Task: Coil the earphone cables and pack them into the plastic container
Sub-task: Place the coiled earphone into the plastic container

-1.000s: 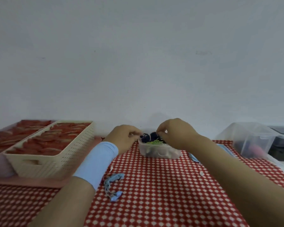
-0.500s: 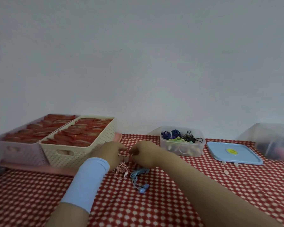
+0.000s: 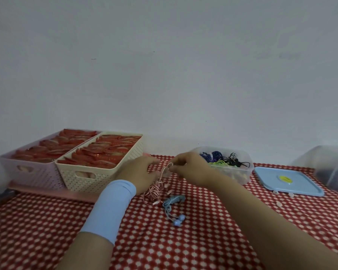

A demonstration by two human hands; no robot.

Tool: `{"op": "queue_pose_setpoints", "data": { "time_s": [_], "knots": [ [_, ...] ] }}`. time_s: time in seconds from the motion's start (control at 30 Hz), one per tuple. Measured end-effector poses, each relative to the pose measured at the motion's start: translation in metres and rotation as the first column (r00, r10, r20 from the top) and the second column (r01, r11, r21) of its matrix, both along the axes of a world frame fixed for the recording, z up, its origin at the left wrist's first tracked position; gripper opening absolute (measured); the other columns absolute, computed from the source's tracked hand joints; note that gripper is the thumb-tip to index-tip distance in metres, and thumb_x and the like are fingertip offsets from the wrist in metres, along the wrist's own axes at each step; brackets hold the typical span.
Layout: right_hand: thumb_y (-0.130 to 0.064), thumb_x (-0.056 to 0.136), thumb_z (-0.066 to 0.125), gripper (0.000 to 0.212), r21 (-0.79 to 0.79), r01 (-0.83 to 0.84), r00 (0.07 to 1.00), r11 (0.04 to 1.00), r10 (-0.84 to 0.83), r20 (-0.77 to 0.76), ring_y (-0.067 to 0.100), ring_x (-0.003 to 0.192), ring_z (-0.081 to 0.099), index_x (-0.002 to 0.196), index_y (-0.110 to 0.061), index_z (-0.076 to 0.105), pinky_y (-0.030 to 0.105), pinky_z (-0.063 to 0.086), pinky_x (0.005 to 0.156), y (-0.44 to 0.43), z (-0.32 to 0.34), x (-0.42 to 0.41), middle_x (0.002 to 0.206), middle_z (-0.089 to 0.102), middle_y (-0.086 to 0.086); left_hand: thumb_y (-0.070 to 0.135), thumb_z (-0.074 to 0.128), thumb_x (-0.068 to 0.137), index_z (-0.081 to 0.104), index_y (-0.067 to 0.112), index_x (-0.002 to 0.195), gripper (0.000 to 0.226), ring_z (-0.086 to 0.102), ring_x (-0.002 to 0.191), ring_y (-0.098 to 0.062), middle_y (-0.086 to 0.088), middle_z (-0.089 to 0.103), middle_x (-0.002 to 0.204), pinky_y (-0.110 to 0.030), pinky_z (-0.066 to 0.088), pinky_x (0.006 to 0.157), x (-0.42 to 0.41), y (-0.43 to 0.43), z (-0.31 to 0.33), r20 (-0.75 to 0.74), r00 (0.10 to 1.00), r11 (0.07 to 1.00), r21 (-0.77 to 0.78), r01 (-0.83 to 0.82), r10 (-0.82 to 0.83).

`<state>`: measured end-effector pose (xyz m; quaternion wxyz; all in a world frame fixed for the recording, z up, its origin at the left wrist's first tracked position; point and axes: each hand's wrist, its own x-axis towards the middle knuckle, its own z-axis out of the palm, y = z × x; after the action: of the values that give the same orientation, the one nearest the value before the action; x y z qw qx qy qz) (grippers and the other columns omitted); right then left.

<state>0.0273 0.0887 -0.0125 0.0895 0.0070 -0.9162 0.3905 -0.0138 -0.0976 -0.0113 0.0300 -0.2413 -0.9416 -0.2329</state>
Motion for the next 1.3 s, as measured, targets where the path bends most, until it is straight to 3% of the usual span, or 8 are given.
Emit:
{"op": "queue_pose_setpoints", "data": {
  "time_s": [0.13,0.3,0.6,0.8,0.93,1.0,1.1,1.3],
  "knots": [
    [-0.026,0.098,0.062,0.013,-0.039,0.111,0.994,0.993,-0.112,-0.010,0.012,0.072,0.062,0.095,-0.019,0.073,0.037,0.054,0.074,0.027,0.006,0.014,0.086,0.073,0.001,0.046,0.063,0.091,0.047,0.033,0.142,0.055,0.054,0.124,-0.011,0.011,0.052,0.143,-0.030,0.040,0.104,0.005,0.011,-0.008,0.187,0.981,0.998,-0.035,0.049,-0.042],
    [-0.023,0.094,0.057,0.023,0.546,0.045,0.965,0.836,-0.179,0.194,0.015,0.095,0.067,0.106,-0.026,0.077,0.035,0.057,0.089,0.044,0.001,0.031,0.108,0.074,-0.005,0.041,0.075,0.081,0.065,0.034,0.122,0.043,0.055,0.121,-0.009,0.012,0.057,0.135,-0.028,0.041,0.102,0.011,0.022,-0.012,0.230,0.973,0.994,-0.101,0.043,-0.019],
    [-0.018,0.100,0.051,0.052,0.586,-0.023,0.974,0.810,-0.115,0.197,0.023,0.135,0.052,0.149,-0.034,0.045,0.043,0.047,0.109,0.034,-0.006,0.020,0.154,0.049,-0.004,0.014,0.058,0.091,0.056,0.039,0.133,0.048,0.054,0.124,-0.017,0.009,0.046,0.148,-0.031,0.044,0.101,0.017,0.028,-0.006,0.032,0.999,0.984,-0.180,-0.012,0.018],
    [-0.030,0.097,0.058,0.026,0.719,0.017,0.978,0.695,-0.162,0.134,0.023,0.109,0.064,0.119,-0.022,0.069,0.039,0.056,0.090,0.036,-0.019,0.012,0.125,0.065,0.002,0.025,0.057,0.096,0.055,0.035,0.135,0.040,0.046,0.131,-0.008,0.014,0.046,0.146,-0.025,0.033,0.108,0.028,0.041,-0.004,0.036,0.995,0.995,-0.033,0.091,-0.090],
    [-0.053,0.089,0.066,0.029,0.613,0.040,0.991,0.789,-0.109,0.076,0.015,0.087,0.064,0.094,-0.026,0.074,0.034,0.055,0.076,0.050,-0.008,0.031,0.100,0.065,-0.006,0.038,0.060,0.094,0.057,0.029,0.134,0.041,0.053,0.123,-0.008,0.012,0.057,0.137,-0.022,0.035,0.100,0.037,0.062,-0.004,0.095,0.979,0.984,-0.002,0.180,-0.179],
    [-0.051,0.088,0.069,0.020,0.532,0.047,0.997,0.846,-0.076,0.033,0.011,0.089,0.061,0.089,-0.032,0.068,0.033,0.054,0.079,0.059,-0.001,0.044,0.102,0.061,-0.010,0.039,0.062,0.091,0.070,0.026,0.113,0.026,0.063,0.106,-0.012,0.007,0.069,0.115,-0.028,0.047,0.093,0.041,0.076,0.000,0.110,0.975,0.981,0.016,0.195,-0.195],
    [-0.048,0.089,0.070,0.021,0.407,0.061,0.996,0.912,-0.084,0.039,0.009,0.090,0.063,0.094,-0.028,0.067,0.032,0.055,0.082,0.077,0.009,0.060,0.097,0.066,-0.011,0.038,0.062,0.090,0.077,0.022,0.085,0.023,0.067,0.083,-0.017,0.002,0.073,0.083,-0.038,0.053,0.082,0.048,0.100,0.012,0.064,0.978,0.979,0.062,0.194,-0.198],
    [-0.025,0.082,0.083,0.033,-0.088,0.127,0.991,0.988,-0.122,0.059,0.005,0.065,0.064,0.109,-0.013,0.067,0.021,0.052,0.066,0.132,0.016,0.091,0.077,0.071,-0.003,0.028,0.066,0.087,0.077,0.025,0.080,0.013,0.068,0.065,-0.008,0.006,0.072,0.066,-0.024,0.055,0.068,0.060,0.148,0.023,0.154,0.954,0.907,0.379,0.182,-0.256]
  ]
}}
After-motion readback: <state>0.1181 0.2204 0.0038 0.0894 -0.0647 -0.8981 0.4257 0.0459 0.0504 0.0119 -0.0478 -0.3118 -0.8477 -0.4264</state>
